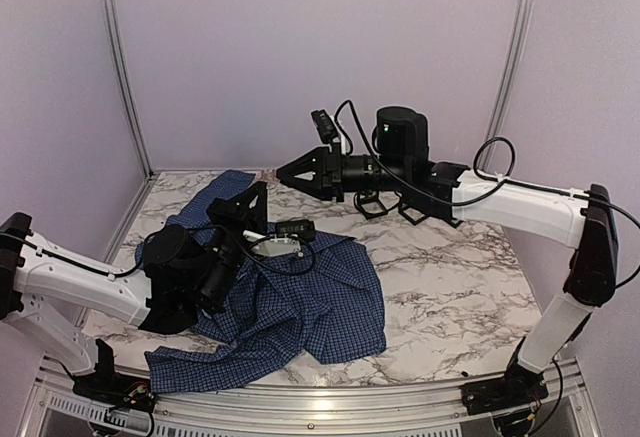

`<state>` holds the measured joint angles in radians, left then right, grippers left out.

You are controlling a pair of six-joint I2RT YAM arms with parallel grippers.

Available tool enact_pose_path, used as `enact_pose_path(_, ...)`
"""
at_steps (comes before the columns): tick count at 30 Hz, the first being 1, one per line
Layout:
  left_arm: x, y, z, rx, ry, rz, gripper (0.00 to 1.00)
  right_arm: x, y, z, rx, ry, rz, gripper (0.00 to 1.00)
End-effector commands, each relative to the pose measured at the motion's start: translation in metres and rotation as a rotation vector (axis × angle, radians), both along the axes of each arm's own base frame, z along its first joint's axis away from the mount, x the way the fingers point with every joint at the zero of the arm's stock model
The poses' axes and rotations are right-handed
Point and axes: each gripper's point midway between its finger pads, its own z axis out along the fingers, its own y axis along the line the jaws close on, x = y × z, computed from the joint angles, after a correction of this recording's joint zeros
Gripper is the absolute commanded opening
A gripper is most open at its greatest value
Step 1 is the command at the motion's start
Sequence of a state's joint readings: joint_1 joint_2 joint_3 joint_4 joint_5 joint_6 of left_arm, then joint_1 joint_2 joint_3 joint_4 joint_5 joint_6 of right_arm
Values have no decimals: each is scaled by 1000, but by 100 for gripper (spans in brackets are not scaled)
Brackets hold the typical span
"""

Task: Remove the brooch from the garment
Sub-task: Pass from the left arm to the right

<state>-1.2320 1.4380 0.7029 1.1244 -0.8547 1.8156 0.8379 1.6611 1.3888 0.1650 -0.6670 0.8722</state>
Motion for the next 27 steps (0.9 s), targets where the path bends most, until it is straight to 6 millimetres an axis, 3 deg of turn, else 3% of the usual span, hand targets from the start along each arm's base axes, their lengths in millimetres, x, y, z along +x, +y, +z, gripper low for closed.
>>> enact_pose_path(1, -2, 0, -4, -5, 5, 7, 0, -5, 7, 14, 38, -4, 34, 23)
enact_pose_path(9, -4, 0, -3, -2, -6, 7, 0, -6, 11, 13, 44, 17, 55, 17)
enact_pose_path(17, -6, 3, -4, -2, -10, 2, 0, -7, 13, 12, 57, 37, 66, 0)
enact_pose_path(19, -7, 5, -1, -14, -14, 0, 9, -7, 13, 12, 59, 35, 64, 0)
enact_pose_path(24, -8, 11, 5, -61, -11, 1, 53, -5, 11, 12, 58, 32, 49, 0)
enact_pose_path(27, -7, 15, 10, -110, 4, 11, 70, -3, 10, 10, 54, 31, 31, 0)
